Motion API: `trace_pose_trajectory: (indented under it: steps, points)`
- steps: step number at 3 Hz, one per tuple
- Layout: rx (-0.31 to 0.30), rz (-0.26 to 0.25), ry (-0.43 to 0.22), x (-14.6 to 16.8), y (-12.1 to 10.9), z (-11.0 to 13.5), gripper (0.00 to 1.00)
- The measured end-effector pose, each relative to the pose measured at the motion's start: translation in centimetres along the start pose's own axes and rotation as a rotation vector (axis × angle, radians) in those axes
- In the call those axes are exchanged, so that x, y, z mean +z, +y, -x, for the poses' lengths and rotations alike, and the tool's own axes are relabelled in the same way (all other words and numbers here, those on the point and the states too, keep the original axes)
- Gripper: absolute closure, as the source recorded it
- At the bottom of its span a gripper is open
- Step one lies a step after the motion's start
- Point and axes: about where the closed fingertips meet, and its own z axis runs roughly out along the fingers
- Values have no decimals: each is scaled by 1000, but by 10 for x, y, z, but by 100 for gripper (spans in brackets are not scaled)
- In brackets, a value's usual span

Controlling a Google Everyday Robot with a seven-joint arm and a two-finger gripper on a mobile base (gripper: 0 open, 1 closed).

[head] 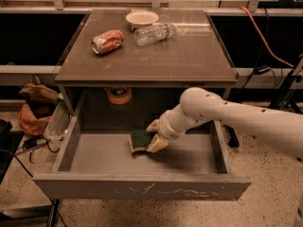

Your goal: Place sponge into top drawer

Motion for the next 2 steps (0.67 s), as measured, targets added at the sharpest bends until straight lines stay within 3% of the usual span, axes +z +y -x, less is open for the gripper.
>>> trace_pose_trajectory:
  steps: [2]
  points:
    - [0, 0, 0, 0, 0, 0, 36]
